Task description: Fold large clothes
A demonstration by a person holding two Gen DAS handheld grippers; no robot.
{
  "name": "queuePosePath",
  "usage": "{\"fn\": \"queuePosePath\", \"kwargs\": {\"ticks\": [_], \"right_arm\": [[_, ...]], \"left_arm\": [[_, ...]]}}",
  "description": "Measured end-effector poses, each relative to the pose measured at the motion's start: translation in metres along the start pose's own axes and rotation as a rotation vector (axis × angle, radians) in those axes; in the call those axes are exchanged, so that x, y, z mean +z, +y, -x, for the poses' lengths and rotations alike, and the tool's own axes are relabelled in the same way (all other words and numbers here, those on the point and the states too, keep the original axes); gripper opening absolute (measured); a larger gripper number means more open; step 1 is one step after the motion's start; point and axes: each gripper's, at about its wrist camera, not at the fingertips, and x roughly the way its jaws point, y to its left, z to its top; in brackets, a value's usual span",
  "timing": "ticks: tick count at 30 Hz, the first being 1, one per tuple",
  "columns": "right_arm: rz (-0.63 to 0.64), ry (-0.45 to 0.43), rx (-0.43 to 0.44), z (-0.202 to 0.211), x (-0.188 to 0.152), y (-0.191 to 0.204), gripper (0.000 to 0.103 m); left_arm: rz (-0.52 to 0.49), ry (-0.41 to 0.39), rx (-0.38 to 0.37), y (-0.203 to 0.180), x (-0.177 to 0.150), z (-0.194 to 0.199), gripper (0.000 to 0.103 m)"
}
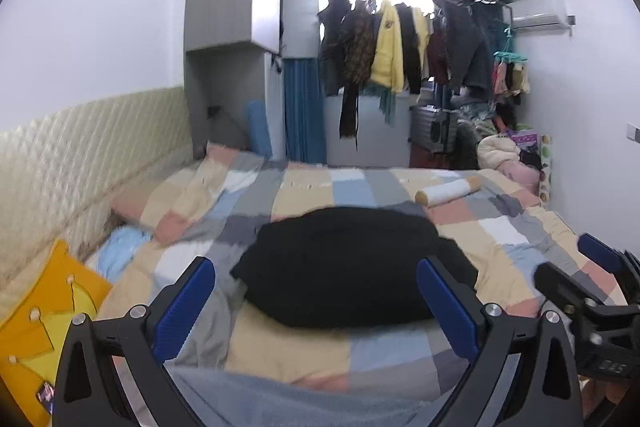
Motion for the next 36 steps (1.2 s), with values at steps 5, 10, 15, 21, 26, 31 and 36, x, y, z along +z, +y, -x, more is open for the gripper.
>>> {"fn": "queuePosePath", "kwargs": {"ticks": [5, 10, 15, 21, 26, 31, 36], "right_arm": [[-0.022, 0.023, -0.027, 0.015, -0.02, -0.006, 0.103], [-0.046, 0.042, -0.038, 0.014, -0.033, -0.015, 0.103], [-0.118, 0.048, -0.039, 0.009, -0.039, -0.027, 0.103], [-0.076, 0.063, -0.025, 0.009, -0.041, -0.021, 0.103], [-0.056, 0.054, -0.034, 0.014, -0.041, -0.019, 0.103], [-0.063, 0.045, -0.031, 0.017, -0.039, -0.02, 0.103], [-0.05, 0.057, -0.03, 0.012, -0.038, -0.018, 0.103]], "left_arm": [[0.009, 0.056, 0.029, 0.008, -0.022, -0.011, 0.102], [-0.005, 0.088, 0.033, 0.007, -0.037, -0.015, 0.102], [-0.007, 0.097, 0.027, 0.006, -0.044, -0.016, 0.102], [-0.005, 0.078, 0.035, 0.0, -0.045, -0.013, 0.102], [0.008, 0.086, 0.016, 0.0, -0.043, -0.014, 0.102], [0.014, 0.086, 0.024, 0.0, -0.041, -0.014, 0.102], [0.026, 0.087, 0.028, 0.003, -0.04, -0.014, 0.102]]}}
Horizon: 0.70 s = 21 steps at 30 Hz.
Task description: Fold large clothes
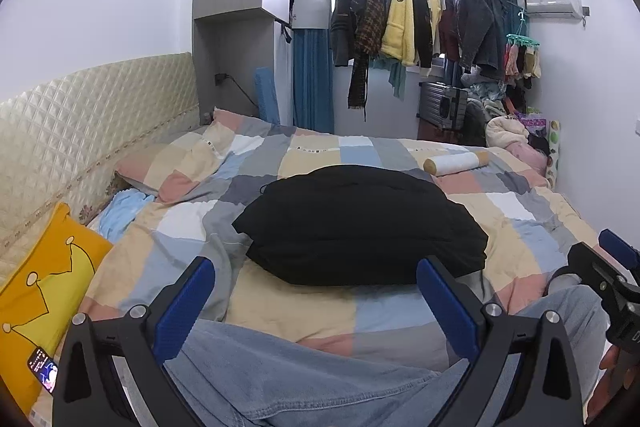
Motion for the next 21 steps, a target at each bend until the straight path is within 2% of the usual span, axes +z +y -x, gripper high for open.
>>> {"fn": "queuePosePath", "kwargs": {"ticks": [15, 21], "right_arm": [[0.011, 0.012, 0.045, -0.015, 0.009, 0.008, 0.103], [0.025, 0.007, 0.043, -0.017, 0.009, 0.009, 0.103]], "left_arm": [[0.046, 0.005, 0.016, 0.012, 0.004, -0.007, 0.102], [0.063, 0.027, -0.021, 0.009, 0.004, -0.017, 0.102]]}}
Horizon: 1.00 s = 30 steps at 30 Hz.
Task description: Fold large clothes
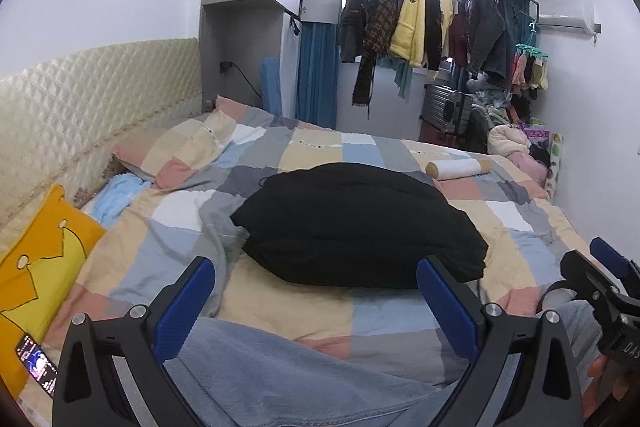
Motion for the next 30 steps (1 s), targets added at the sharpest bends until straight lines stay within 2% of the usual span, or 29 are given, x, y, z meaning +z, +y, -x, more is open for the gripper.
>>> {"fn": "queuePosePath", "kwargs": {"ticks": [7, 13, 20, 30], "right_arm": [[-0.018, 0.02, -0.034, -0.006, -0.002, -0.005, 0.103], [-0.036, 0.018, -0.055, -0.006, -0.004, -0.004, 0.103], [-0.06, -0.006, -0.057, -0.005, -0.005, -0.006, 0.103], [-0.048, 0.018, -0.066, -0.004, -0.008, -0.002, 0.103]], "left_arm": [[0.005, -0.004, -0.032, -0.006, 0.001, -0.003, 0.102], [-0.047, -0.007, -0.008, -0.014, -0.001, -0.001, 0.102], [-0.047, -0.009, 0.005, -0.011, 0.0, -0.001, 0.102], [-0.05, 0.009, -0.004, -0.013, -0.003, -0.002, 0.102]]}}
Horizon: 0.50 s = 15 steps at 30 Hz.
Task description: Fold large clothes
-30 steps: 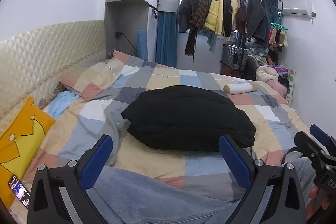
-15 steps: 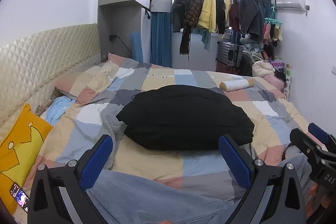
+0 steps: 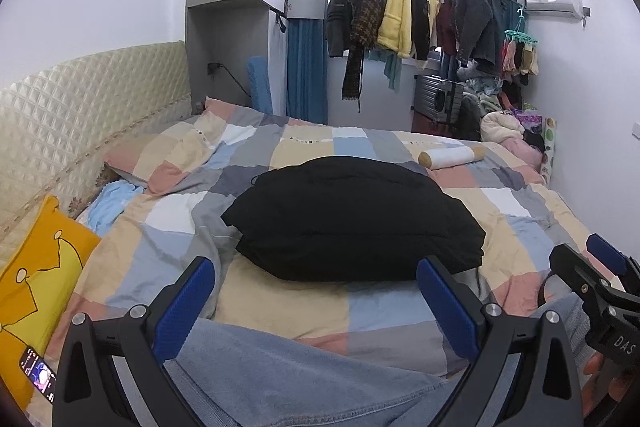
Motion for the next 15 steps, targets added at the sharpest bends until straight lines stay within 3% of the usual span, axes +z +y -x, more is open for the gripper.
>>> {"fn": "queuePosePath", "kwargs": {"ticks": [15], "right_arm": [[0.006, 0.012, 0.011, -0.0034, 0.0005, 0.0034, 0.103]], "left_arm": [[0.038, 0.023, -0.023, 0.0096, 0.0019, -0.0043, 0.102]]}}
